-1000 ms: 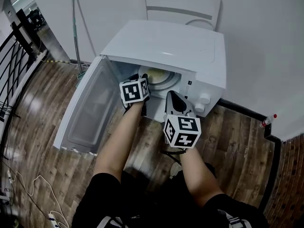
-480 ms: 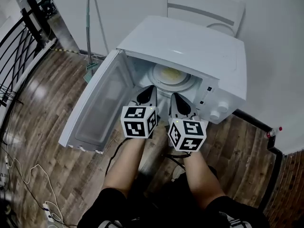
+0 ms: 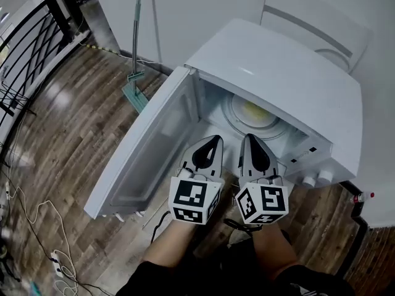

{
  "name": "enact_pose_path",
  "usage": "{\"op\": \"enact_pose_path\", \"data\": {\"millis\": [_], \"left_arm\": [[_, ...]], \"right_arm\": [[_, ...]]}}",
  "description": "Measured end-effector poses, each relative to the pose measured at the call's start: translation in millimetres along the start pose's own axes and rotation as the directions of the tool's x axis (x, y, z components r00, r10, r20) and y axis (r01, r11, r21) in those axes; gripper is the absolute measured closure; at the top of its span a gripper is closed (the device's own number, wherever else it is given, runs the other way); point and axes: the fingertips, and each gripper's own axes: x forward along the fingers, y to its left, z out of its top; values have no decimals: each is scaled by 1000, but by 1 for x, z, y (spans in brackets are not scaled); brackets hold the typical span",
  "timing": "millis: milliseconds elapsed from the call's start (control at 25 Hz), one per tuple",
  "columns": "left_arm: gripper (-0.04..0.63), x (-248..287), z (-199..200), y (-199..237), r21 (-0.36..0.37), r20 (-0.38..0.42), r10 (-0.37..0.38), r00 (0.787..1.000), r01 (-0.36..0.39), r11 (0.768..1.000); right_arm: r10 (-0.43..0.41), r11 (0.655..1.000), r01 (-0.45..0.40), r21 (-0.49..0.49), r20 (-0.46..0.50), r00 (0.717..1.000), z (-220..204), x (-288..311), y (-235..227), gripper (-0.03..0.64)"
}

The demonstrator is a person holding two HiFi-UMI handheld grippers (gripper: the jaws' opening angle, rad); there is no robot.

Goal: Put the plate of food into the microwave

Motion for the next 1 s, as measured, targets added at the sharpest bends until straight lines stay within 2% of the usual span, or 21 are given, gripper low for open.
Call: {"op": "enact_pose_path", "data": {"millis": [160, 240, 320, 440, 560, 800, 880, 1000], "left_arm": [[597, -5, 11, -4, -45, -58, 15, 998, -18, 999], [597, -22, 30, -16, -65, -105, 14, 994, -21, 998], [597, -38, 61, -25, -92, -138, 15, 990, -28, 995], [597, -63, 130, -45, -146, -157, -16, 987, -7, 989], [597, -98, 215, -70, -173, -144, -46, 988, 21, 985], [597, -181, 390, -119, -101, -110, -26, 994, 15, 995], [597, -204, 431, -130, -71, -96, -18, 995, 11, 997], [597, -229, 469, -139, -69, -80, 2, 997, -7, 998]], "right_arm": [[64, 996, -65, -62, -21, 998, -1, 9, 9, 607], [50, 998, -53, -27, -80, 995, 1, -5, 9, 607], [27, 999, -25, 21, -143, 989, 25, -22, 14, 607], [38, 997, -23, 77, -192, 981, 99, -45, 36, 607], [47, 997, -34, 72, -188, 981, 193, -67, 67, 607], [20, 998, -10, 66, -154, 988, 373, -125, 110, 607], [27, 999, -20, 49, -137, 990, 421, -141, 125, 607], [50, 998, -45, 41, -118, 992, 471, -160, 143, 607]]}}
